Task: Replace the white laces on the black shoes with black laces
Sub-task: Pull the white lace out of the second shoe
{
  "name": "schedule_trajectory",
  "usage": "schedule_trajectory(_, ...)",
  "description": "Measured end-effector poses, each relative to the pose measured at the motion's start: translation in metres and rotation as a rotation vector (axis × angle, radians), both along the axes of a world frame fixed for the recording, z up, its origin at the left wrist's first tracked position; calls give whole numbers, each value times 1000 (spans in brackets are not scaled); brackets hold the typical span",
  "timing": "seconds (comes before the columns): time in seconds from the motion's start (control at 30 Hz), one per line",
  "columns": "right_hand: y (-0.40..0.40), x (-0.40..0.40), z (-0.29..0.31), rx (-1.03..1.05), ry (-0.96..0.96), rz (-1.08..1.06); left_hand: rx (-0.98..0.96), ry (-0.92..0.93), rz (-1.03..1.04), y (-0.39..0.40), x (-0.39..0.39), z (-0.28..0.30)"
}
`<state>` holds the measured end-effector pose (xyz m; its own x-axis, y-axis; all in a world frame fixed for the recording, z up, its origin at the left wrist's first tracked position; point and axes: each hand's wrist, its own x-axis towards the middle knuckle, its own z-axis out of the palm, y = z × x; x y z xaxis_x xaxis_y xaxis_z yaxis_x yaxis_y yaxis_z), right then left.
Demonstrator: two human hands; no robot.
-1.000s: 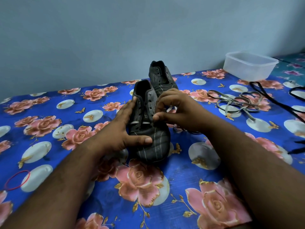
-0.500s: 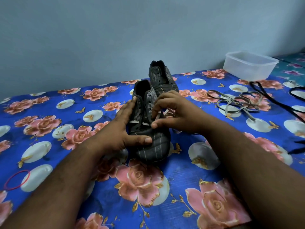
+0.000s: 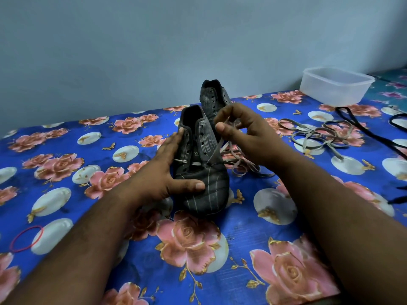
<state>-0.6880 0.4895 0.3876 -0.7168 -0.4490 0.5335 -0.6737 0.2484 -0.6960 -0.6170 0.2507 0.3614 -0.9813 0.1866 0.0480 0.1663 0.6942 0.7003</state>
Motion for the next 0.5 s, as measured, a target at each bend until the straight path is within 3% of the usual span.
schedule_trajectory(0.2, -5, -1, -11, 359, 165, 68, 3, 4, -4, 0, 0, 1)
schedule_trajectory(0.5, -12, -2, -10, 117, 196, 92, 29, -21, 9, -2, -1, 0)
